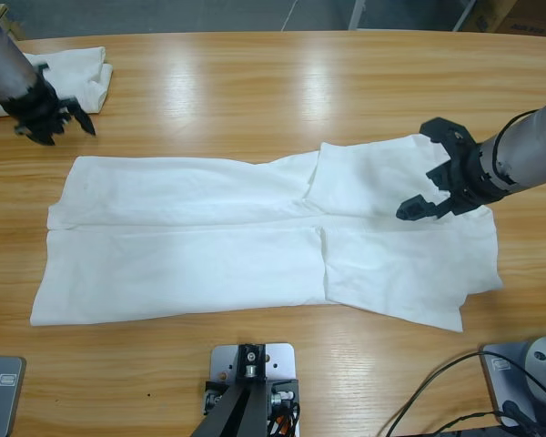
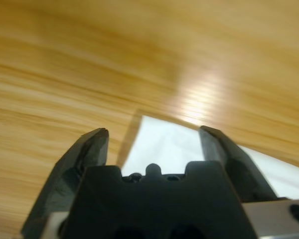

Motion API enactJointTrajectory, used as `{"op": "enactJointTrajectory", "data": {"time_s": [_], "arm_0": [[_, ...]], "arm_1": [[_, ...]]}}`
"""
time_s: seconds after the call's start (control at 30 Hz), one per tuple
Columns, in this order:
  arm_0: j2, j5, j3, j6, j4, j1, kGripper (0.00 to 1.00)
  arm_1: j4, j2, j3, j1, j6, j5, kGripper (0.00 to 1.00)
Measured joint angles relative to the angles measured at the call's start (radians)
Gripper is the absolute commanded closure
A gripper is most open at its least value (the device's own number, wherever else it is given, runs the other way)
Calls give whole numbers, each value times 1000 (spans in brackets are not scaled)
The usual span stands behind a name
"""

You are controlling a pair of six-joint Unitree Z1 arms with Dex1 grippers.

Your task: Fold clothes

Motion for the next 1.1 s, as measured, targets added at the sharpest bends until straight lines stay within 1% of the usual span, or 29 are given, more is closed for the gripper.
{"op": "enactJointTrajectory", "data": {"time_s": [0.13,0.17,0.23,0.33,0.37,0.5,0.57,0.63,0.83,1.0,1.1], "arm_0": [[-125,0,22,85,5,-34,0],[-152,0,43,117,5,-46,0],[-190,0,105,199,5,-85,0],[-212,6,208,363,-8,-186,0],[-214,14,230,419,-19,-220,0],[-216,84,269,626,-79,-342,0],[-216,96,273,686,-105,-366,0],[-216,98,277,713,-120,-375,0],[-216,99,297,735,-146,-376,0],[-216,99,303,737,-149,-377,0],[-216,99,303,737,-151,-377,0]], "arm_1": [[0,-89,0,56,-81,-6,3],[4,-103,0,69,-94,-6,33],[8,-111,-1,120,-130,-6,181],[8,-85,-6,224,-271,-6,371],[8,-64,-12,250,-340,-6,390],[11,8,-61,296,-621,-33,391],[11,53,-87,299,-714,-48,391],[11,104,-112,299,-769,-51,391],[10,264,-146,299,-824,-14,391],[10,275,-152,284,-848,-6,391],[10,277,-152,254,-862,-6,392]]}}
